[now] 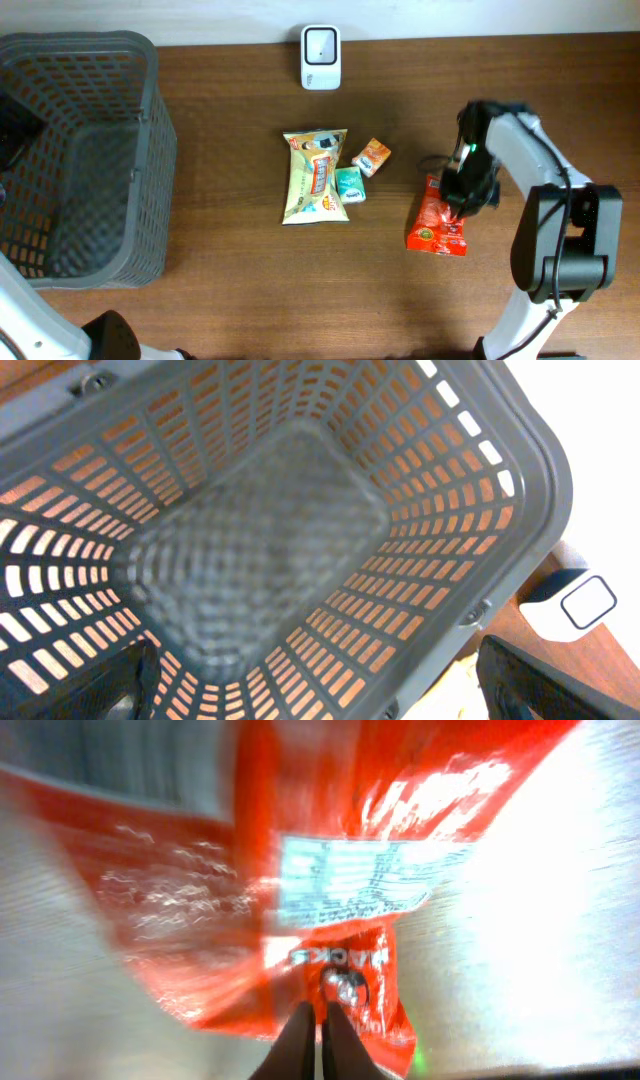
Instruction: Scan the item barcode
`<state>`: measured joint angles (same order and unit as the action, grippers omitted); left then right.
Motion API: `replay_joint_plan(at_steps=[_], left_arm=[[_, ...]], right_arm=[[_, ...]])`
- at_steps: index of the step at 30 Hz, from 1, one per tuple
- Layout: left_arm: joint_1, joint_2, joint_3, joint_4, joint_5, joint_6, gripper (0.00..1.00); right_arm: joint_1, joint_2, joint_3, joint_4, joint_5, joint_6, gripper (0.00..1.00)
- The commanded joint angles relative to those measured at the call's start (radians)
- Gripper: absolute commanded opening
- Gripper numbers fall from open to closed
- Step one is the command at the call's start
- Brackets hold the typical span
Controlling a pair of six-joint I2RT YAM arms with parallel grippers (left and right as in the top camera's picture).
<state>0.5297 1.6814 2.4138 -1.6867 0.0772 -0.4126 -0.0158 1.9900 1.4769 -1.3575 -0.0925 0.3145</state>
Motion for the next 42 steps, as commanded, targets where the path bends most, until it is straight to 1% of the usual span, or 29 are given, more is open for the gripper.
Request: replay_joint_plan(at_steps=[1,2,4,7,9,11,13,14,16,18,19,20,21,22,24,26,27,29,30,31,32,34,35,36,37,38,39,42], left_arm=[[0.003,0.002,-0.001,-0.001,0.001,-0.006,0.99],[0.003,0.002,-0.001,-0.001,0.001,-0.006,0.99],[0.003,0.002,-0.001,-0.001,0.001,-0.006,0.99],[0.003,0.002,-0.001,-0.001,0.001,-0.006,0.99],[0.003,0.002,-0.001,-0.001,0.001,-0.006,0.99],[0.003,0.002,-0.001,-0.001,0.001,-0.006,0.99],[0.003,0.002,-0.001,-0.001,0.001,-0.006,0.99],[0.003,0.002,-0.001,-0.001,0.001,-0.006,0.99],[0.003,0.002,-0.001,-0.001,0.001,-0.006,0.99],[0.003,0.002,-0.001,-0.001,0.001,-0.006,0.99],[0.003,0.002,-0.001,-0.001,0.001,-0.006,0.99],[0.003,0.002,-0.001,-0.001,0.001,-0.006,0.99],[0.003,0.002,-0.001,-0.001,0.001,-0.006,0.99],[0.003,0.002,-0.001,-0.001,0.001,-0.006,0.99],[0.003,0.002,-0.001,-0.001,0.001,-0.006,0.99],[0.003,0.002,-0.001,-0.001,0.001,-0.006,0.99],[0.003,0.002,-0.001,-0.001,0.001,-0.006,0.99],[0.003,0.002,-0.001,-0.001,0.001,-0.006,0.99],[0.003,0.002,-0.001,-0.001,0.001,-0.006,0.99],[0.003,0.002,-0.001,-0.001,0.001,-0.006,0.99],[0.003,0.002,-0.001,-0.001,0.001,-0.006,0.99],[0.003,0.002,-0.001,-0.001,0.001,-0.006,0.99],[0.003,0.002,-0.001,-0.001,0.001,-0.006,0.99],[0.003,0.002,-0.001,-0.001,0.001,-0.006,0.99],[0.003,0.002,-0.001,-0.001,0.001,-0.006,0.99],[0.003,0.002,-0.001,-0.001,0.001,-0.006,0.99],[0.003,0.002,-0.001,-0.001,0.001,-0.006,0.99],[0.003,0.002,-0.001,-0.001,0.001,-0.006,0.99]], right_arm=[[0.009,-0.005,0.180,-0.082,0.037,-0.039,0.18],[0.009,-0.005,0.175,-0.075,0.037,-0.041,0.18],[0.010,-0.003,0.111,0.006,0.037,-0.040,0.18],[0.010,-0.003,-0.029,0.174,0.037,0.019,0.19],[0.010,-0.003,-0.159,0.356,0.014,0.024,0.19],[0.010,-0.003,-0.216,0.477,-0.013,0.023,0.19],[0.010,-0.003,-0.212,0.555,-0.074,-0.008,0.19],[0.010,-0.003,-0.177,0.550,-0.106,-0.035,0.19],[0.010,-0.003,-0.062,0.460,-0.101,-0.054,0.19],[0.009,-0.003,0.121,0.278,-0.092,-0.056,0.19],[0.012,-0.003,0.194,0.185,-0.097,-0.056,0.22],[0.021,-0.003,0.251,0.086,-0.102,-0.069,0.24],[0.034,-0.003,0.265,0.008,-0.107,-0.099,0.27],[0.051,-0.003,0.246,-0.034,-0.106,-0.105,0.29],[0.086,-0.003,0.179,-0.026,-0.106,-0.105,0.30],[0.123,-0.003,0.073,0.050,-0.104,-0.076,0.34],[0.135,-0.003,-0.002,0.120,-0.082,-0.036,0.36],[0.138,-0.003,-0.089,0.198,-0.027,0.027,0.35],[0.138,-0.003,-0.148,0.245,0.037,0.063,0.35],[0.138,-0.003,-0.173,0.245,0.081,0.069,0.35],[0.138,-0.003,-0.168,0.219,0.084,0.069,0.34],[0.138,-0.006,-0.098,0.115,0.092,0.069,0.36],[0.138,-0.006,-0.051,0.057,0.109,0.068,0.45],[0.138,-0.006,0.010,-0.008,0.137,0.068,0.59],[0.138,-0.006,0.065,-0.059,0.173,0.069,0.67],[0.138,-0.006,0.116,-0.098,0.208,0.068,0.77],[0.128,-0.006,0.165,-0.118,0.212,0.060,0.99],[0.056,-0.005,0.194,-0.127,0.193,0.053,0.99]])
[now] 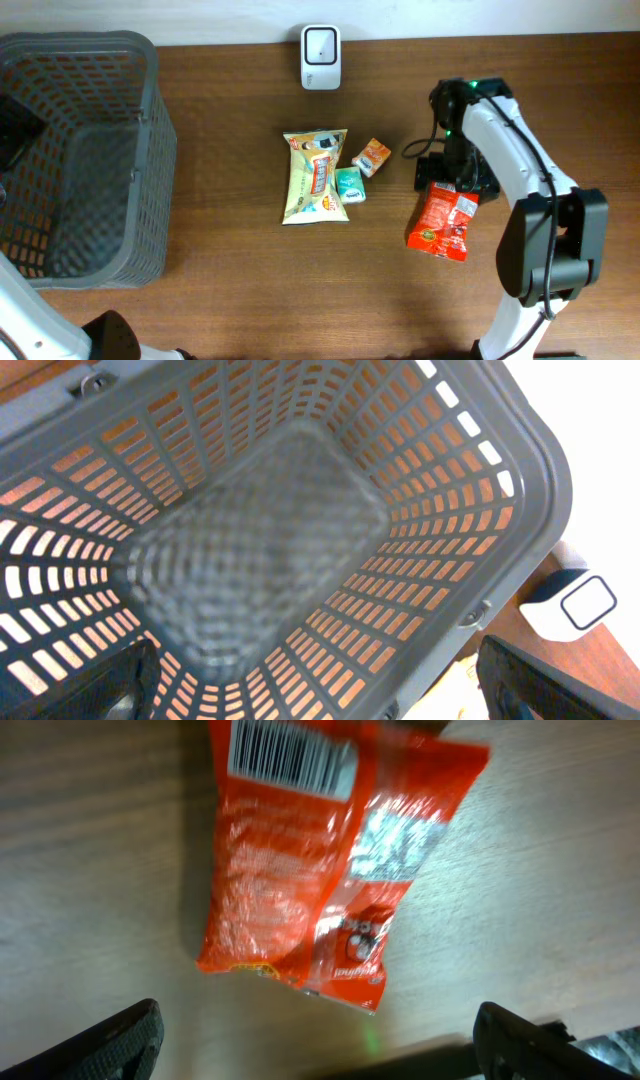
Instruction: Scan the item barcode
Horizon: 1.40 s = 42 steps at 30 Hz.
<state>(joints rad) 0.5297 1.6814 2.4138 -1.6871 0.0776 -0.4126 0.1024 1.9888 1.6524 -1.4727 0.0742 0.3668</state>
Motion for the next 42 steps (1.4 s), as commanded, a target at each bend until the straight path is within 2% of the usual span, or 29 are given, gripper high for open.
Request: replay_joint_plan(at_steps=[1,4,5,7,9,12,15,16,18,19,21,22,24,26,29,30,31,35,39,42], left_arm=[[0.003,0.002,-0.001,-0.001,0.000,-0.006,0.99],[0.003,0.002,-0.001,-0.001,0.000,-0.006,0.99],[0.003,0.002,-0.001,-0.001,0.000,-0.006,0.99],[0.003,0.002,-0.001,-0.001,0.000,-0.006,0.99],[0.003,0.002,-0.001,-0.001,0.000,-0.006,0.99],[0.003,0.002,-0.001,-0.001,0.000,-0.006,0.99],[0.003,0.002,-0.001,-0.001,0.000,-0.006,0.99],[0.003,0.002,-0.001,-0.001,0.000,-0.006,0.99],[0.003,0.002,-0.001,-0.001,0.000,-0.006,0.99],[0.003,0.002,-0.001,-0.001,0.000,-0.006,0.99],[0.003,0.002,-0.001,-0.001,0.000,-0.006,0.99],[0.003,0.002,-0.001,-0.001,0.000,-0.006,0.99],[0.003,0.002,-0.001,-0.001,0.000,-0.006,0.99],[0.003,0.002,-0.001,-0.001,0.000,-0.006,0.99],[0.003,0.002,-0.001,-0.001,0.000,-0.006,0.99],[0.003,0.002,-0.001,-0.001,0.000,-0.006,0.99],[0.003,0.002,-0.001,-0.001,0.000,-0.006,0.99],[0.003,0.002,-0.001,-0.001,0.000,-0.006,0.99],[0.003,0.002,-0.001,-0.001,0.000,-0.006,0.99],[0.003,0.002,-0.001,-0.001,0.000,-0.006,0.99]], right_arm=[[-0.120,-0.004,0.009,-0.011,-0.061,-0.081,0.99],[-0.254,-0.004,-0.030,-0.013,-0.291,-0.309,0.99],[-0.284,-0.004,-0.051,-0.012,-0.319,-0.335,0.99],[-0.343,-0.004,-0.124,0.020,-0.358,-0.337,0.99],[-0.385,-0.004,-0.223,0.109,-0.489,-0.337,0.99],[-0.391,-0.004,-0.347,0.246,-0.581,-0.336,0.97],[-0.390,-0.004,-0.460,0.375,-0.669,-0.333,0.89],[-0.390,-0.004,-0.487,0.415,-0.687,-0.333,0.85],[-0.390,-0.004,-0.499,0.454,-0.693,-0.315,0.64],[-0.390,-0.004,-0.499,0.487,-0.700,-0.292,0.43],[-0.390,-0.004,-0.499,0.536,-0.734,-0.280,0.23],[-0.390,-0.004,-0.494,0.563,-0.752,-0.265,0.04],[-0.390,-0.004,-0.451,0.561,-0.747,-0.246,0.04],[-0.390,-0.006,-0.372,0.500,-0.700,-0.246,0.04],[-0.354,-0.017,-0.145,0.311,-0.407,-0.181,0.04],[-0.322,-0.021,-0.069,0.247,-0.245,-0.111,0.04],[-0.275,-0.021,0.009,0.166,-0.029,0.038,0.04],[-0.055,-0.006,0.067,0.093,0.410,0.291,0.04],[0.106,0.084,0.063,0.150,0.425,0.304,0.04],[0.200,0.169,0.063,0.215,0.344,0.293,0.04]])
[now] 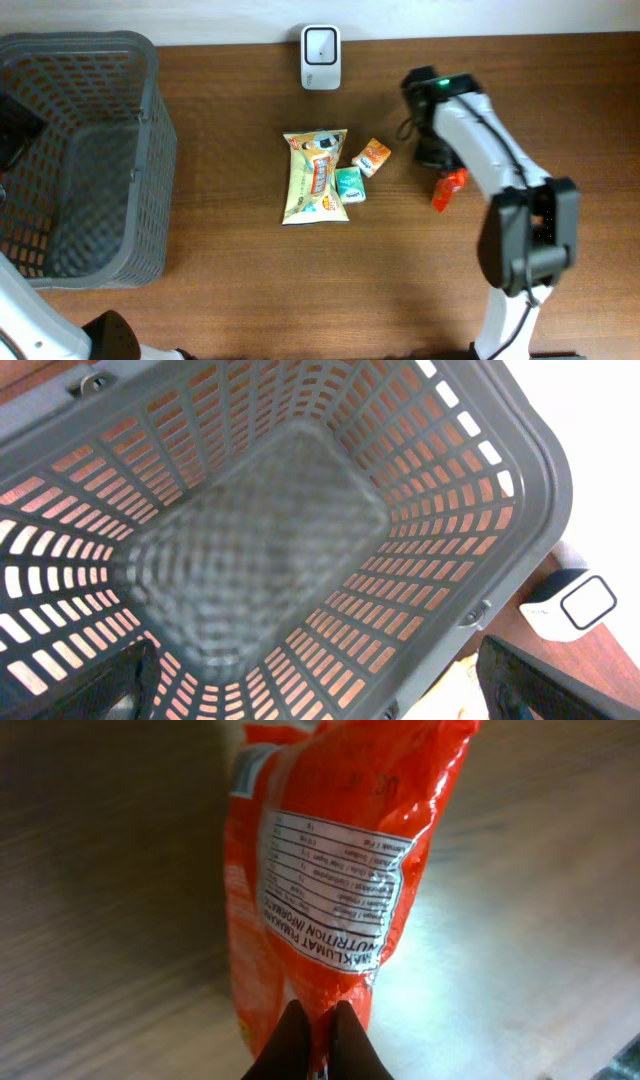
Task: Scan the item barcode
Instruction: 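Grasp the red bag with the right gripper and lift it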
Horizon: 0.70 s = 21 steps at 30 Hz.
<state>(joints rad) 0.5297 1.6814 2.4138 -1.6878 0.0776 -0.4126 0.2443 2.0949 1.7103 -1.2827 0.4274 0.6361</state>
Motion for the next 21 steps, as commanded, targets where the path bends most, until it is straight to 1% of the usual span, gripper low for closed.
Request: replay_joint_plan(at_steps=[1,3,4,5,6,7,8,9,10,12,13,15,17,19,21], left_arm=[[0.003,0.002,-0.001,0.000,0.000,-0.006,0.99],[0.003,0.002,-0.001,0.000,0.000,-0.006,0.99],[0.003,0.002,-0.001,0.000,0.000,-0.006,0.99],[0.003,0.002,-0.001,0.000,0.000,-0.006,0.99],[0.003,0.002,-0.001,0.000,0.000,-0.006,0.99],[0.003,0.002,-0.001,0.000,0.000,-0.006,0.99],[0.003,0.002,-0.001,0.000,0.000,-0.006,0.99],[0.003,0.002,-0.001,0.000,0.000,-0.006,0.99],[0.003,0.002,-0.001,0.000,0.000,-0.006,0.99],[0.003,0.002,-0.001,0.000,0.000,-0.006,0.99],[0.003,0.002,-0.001,0.000,0.000,-0.006,0.99],[0.003,0.002,-0.001,0.000,0.000,-0.006,0.99],[0.003,0.002,-0.001,0.000,0.000,-0.006,0.99],[0.003,0.002,-0.001,0.000,0.000,-0.006,0.99],[0.003,0.002,-0.001,0.000,0.000,-0.006,0.99]], right_arm=[[0.085,0.087,0.005,0.041,-0.032,0.024,0.04],[0.131,0.105,0.005,0.060,-0.067,0.023,0.07],[0.150,0.105,0.007,0.060,-0.081,0.023,0.13],[0.156,0.103,0.014,0.056,-0.109,0.022,0.15],[0.159,0.101,0.032,0.049,-0.180,-0.013,0.18],[0.158,0.097,0.052,0.037,-0.227,-0.035,0.24],[0.146,0.087,0.090,0.005,-0.259,-0.037,0.36],[0.136,0.081,0.115,-0.018,-0.269,-0.037,0.43],[0.105,0.071,0.176,-0.077,-0.291,-0.061,0.64],[0.033,0.068,0.257,-0.179,-0.358,-0.221,0.84],[-0.002,0.068,0.259,-0.211,-0.391,-0.301,0.89],[-0.079,0.071,0.230,-0.255,-0.434,-0.446,0.90],[-0.129,0.072,0.164,-0.233,-0.509,-0.537,0.84],[-0.151,0.072,0.094,-0.177,-0.553,-0.555,0.84],[-0.155,0.072,-0.008,-0.058,-0.555,-0.554,0.84]])
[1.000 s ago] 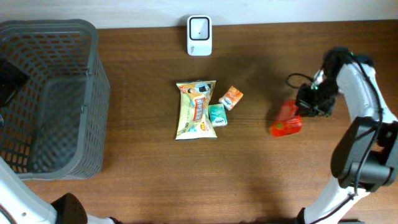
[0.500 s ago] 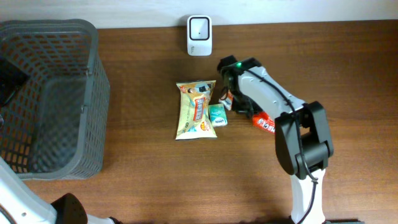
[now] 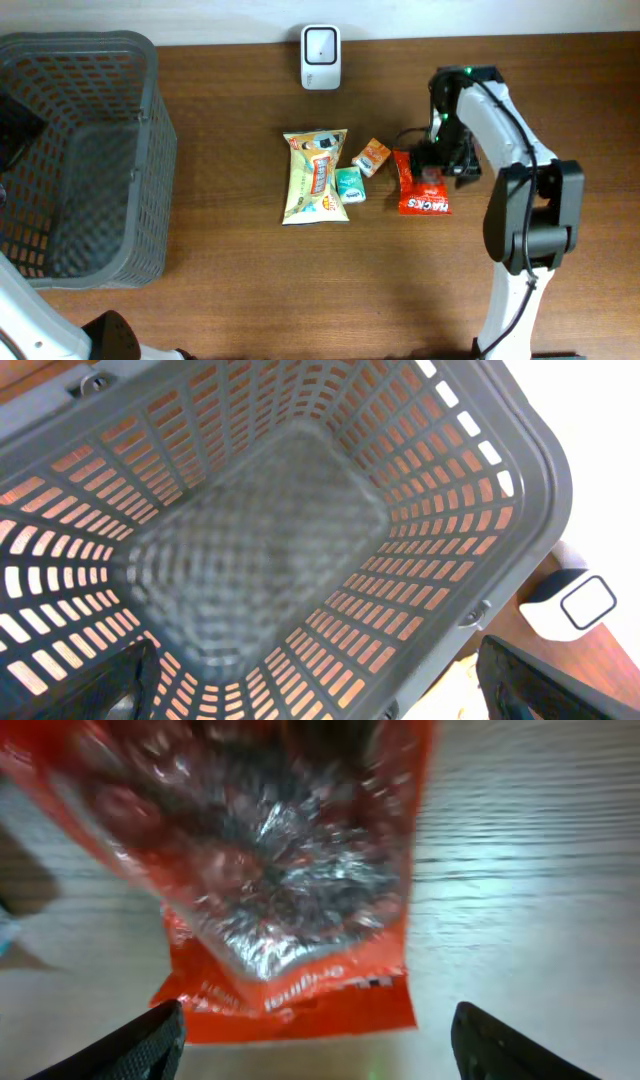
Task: Scan the item barcode
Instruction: 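Grasp the red bag with the right gripper and lift it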
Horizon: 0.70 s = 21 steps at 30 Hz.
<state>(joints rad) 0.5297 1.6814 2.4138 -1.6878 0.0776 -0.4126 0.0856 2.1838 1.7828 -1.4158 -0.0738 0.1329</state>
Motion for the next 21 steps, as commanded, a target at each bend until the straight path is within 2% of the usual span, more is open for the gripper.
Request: replay_joint_plan(at_steps=[1,2,4,6,7,10,13,16,18,21], left_arm=[[0.003,0.002,-0.001,0.000,0.000,-0.006,0.99],[0.003,0.002,-0.001,0.000,0.000,-0.006,0.99],[0.003,0.002,-0.001,0.000,0.000,-0.006,0.99],[0.003,0.002,-0.001,0.000,0.000,-0.006,0.99],[0.003,0.002,-0.001,0.000,0.000,-0.006,0.99],[0.003,0.002,-0.001,0.000,0.000,-0.006,0.99],[0.003,0.002,-0.001,0.000,0.000,-0.006,0.99],[0.003,0.002,-0.001,0.000,0.000,-0.006,0.99],[0.003,0.002,-0.001,0.000,0.000,-0.006,0.99],[0.003,0.002,-0.001,0.000,0.000,-0.006,0.99]], right_arm=[[0.005,-0.017,-0.116,0.115,-0.058,-0.050,0.83],[0.006,-0.017,-0.141,0.141,-0.060,-0.047,0.82],[0.005,-0.017,-0.214,0.229,-0.058,-0.028,0.72],[0.006,-0.017,-0.242,0.295,-0.097,-0.020,0.37],[0.006,-0.018,-0.241,0.313,-0.136,-0.020,0.28],[0.006,-0.018,-0.167,0.330,-0.188,0.034,0.10],[0.006,-0.018,-0.005,0.308,-0.188,0.079,0.09],[0.010,-0.018,0.204,0.365,-0.189,0.202,0.06],[0.033,-0.018,0.283,0.480,-0.193,0.268,0.09],[0.091,-0.015,0.287,0.661,-0.204,0.333,0.07]])
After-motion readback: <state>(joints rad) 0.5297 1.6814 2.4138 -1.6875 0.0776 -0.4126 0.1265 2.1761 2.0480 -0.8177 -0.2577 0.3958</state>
